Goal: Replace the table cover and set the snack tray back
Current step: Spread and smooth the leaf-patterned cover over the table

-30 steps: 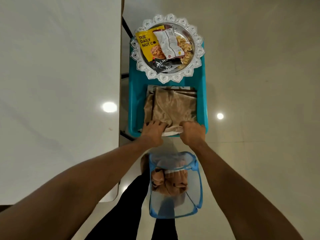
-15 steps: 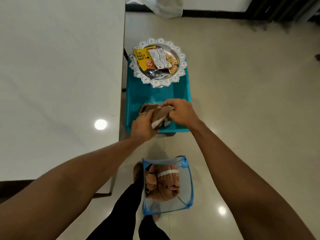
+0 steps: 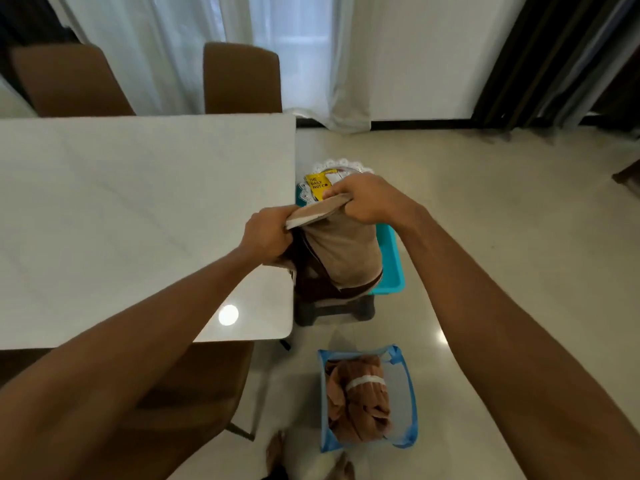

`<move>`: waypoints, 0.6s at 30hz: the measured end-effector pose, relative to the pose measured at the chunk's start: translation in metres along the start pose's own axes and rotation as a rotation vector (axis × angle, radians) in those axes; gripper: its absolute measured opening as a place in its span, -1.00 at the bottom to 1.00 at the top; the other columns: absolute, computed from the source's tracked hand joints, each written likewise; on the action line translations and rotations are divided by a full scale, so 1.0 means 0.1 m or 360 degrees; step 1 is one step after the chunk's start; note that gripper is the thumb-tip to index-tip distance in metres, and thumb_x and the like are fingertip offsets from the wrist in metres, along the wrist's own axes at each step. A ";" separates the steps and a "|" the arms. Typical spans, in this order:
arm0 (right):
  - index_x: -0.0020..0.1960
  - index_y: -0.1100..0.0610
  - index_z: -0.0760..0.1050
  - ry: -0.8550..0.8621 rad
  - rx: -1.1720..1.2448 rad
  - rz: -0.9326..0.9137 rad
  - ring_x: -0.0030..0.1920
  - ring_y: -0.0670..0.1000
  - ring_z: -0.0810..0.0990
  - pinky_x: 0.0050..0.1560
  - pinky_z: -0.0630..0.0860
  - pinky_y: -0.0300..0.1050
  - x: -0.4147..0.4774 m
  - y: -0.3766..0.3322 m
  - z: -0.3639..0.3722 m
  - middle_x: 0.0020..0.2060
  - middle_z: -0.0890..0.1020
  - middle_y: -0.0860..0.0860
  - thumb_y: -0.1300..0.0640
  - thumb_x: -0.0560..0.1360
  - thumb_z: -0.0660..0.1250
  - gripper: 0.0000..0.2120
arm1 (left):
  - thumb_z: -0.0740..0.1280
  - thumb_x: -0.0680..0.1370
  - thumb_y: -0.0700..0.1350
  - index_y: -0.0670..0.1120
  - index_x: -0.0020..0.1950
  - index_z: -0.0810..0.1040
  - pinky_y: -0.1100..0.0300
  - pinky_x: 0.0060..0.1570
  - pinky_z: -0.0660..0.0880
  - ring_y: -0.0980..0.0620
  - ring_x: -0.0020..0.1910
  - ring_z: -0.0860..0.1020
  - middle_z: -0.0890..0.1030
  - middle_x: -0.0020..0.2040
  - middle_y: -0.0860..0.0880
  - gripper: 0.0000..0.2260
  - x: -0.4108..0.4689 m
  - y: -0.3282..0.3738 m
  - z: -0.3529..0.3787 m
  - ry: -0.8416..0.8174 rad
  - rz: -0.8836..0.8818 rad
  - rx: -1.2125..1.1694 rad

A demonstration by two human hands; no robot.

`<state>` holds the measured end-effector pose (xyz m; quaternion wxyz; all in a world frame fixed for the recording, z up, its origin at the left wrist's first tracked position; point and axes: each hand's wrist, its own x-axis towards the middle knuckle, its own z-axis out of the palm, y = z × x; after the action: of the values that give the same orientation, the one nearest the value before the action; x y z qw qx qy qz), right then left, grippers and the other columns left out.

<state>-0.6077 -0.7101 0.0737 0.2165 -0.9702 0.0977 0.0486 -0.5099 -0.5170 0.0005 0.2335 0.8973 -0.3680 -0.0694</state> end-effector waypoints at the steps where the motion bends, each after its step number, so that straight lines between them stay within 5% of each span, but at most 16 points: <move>1: 0.28 -0.07 0.63 0.0066 -0.0018 -0.0029 0.22 0.11 0.57 0.21 0.49 -0.03 0.05 -0.19 -0.09 0.23 0.66 -0.01 0.28 0.48 0.25 -0.54 | 0.33 0.43 -0.24 0.06 0.27 0.61 0.04 -0.02 0.51 -0.21 0.06 0.63 0.70 0.08 -0.07 -0.57 0.02 -0.05 -0.23 0.0059 0.0001 0.0022; 5: 0.31 -0.12 0.60 0.0405 -0.0073 -0.0187 0.23 0.12 0.57 0.23 0.49 0.01 0.32 -1.02 -0.29 0.23 0.66 -0.02 0.21 0.43 0.22 -0.49 | 0.39 0.49 -0.15 0.07 0.29 0.60 0.10 0.00 0.48 -0.14 0.09 0.63 0.68 0.15 -0.03 -0.63 0.00 -0.40 -1.12 0.0279 0.0014 0.0060; 8: 0.30 -0.16 0.59 0.0670 -0.0043 -0.0310 0.17 0.13 0.59 0.12 0.50 0.01 0.47 -1.65 -0.18 0.17 0.69 -0.04 -0.06 0.34 0.03 -0.39 | 0.58 0.36 -0.05 0.07 0.30 0.60 0.09 0.06 0.52 -0.11 0.12 0.62 0.67 0.19 0.00 -0.49 -0.09 -0.86 -1.67 0.0490 0.0093 0.0185; 10: 0.35 -0.13 0.56 0.0712 -0.0059 -0.0337 0.13 0.18 0.56 0.09 0.48 0.06 0.62 -2.09 0.13 0.16 0.67 -0.01 -0.20 0.33 -0.08 -0.29 | 0.52 0.44 -0.14 0.02 0.32 0.61 0.07 0.05 0.52 -0.16 0.14 0.61 0.65 0.24 -0.03 -0.55 -0.19 -1.34 -1.95 0.0661 0.0143 0.0265; 12: 0.38 -0.10 0.51 0.0686 -0.0131 -0.0299 0.10 0.22 0.54 -0.03 0.38 0.03 0.79 -2.49 0.60 0.13 0.63 0.07 -0.06 0.45 0.05 -0.46 | 0.43 0.50 -0.18 0.01 0.29 0.64 -0.04 -0.03 0.55 -0.23 0.14 0.60 0.64 0.27 -0.06 -0.65 -0.36 -1.89 -2.08 0.0783 0.0234 0.0375; 15: 0.39 -0.20 0.33 0.0401 -0.0145 -0.0229 0.18 0.22 0.52 -0.09 0.38 0.01 1.04 -3.04 1.59 0.21 0.53 0.13 0.26 0.49 0.23 -0.44 | 0.18 0.52 -0.11 0.07 0.25 0.65 -0.09 -0.09 0.47 -0.26 0.28 0.52 0.60 0.31 -0.06 -0.62 -0.85 -2.95 -1.91 0.0534 0.0144 0.0523; 18: 0.48 -0.14 0.32 -0.0181 -0.0271 -0.0159 0.25 0.21 0.53 0.01 0.43 0.05 1.17 -3.49 2.66 0.29 0.51 0.08 0.13 0.54 0.28 -0.47 | 0.28 0.55 -0.13 0.19 0.45 0.45 -0.12 0.16 0.41 -0.18 0.50 0.28 0.37 0.51 -0.03 -0.52 -1.56 -3.97 -1.56 -0.0049 -0.0194 0.0628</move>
<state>-0.4338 -0.3063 -0.0390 0.1406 -0.9844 0.0324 0.1007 -0.3267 -0.1052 -0.0557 0.0429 0.9451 -0.3230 -0.0235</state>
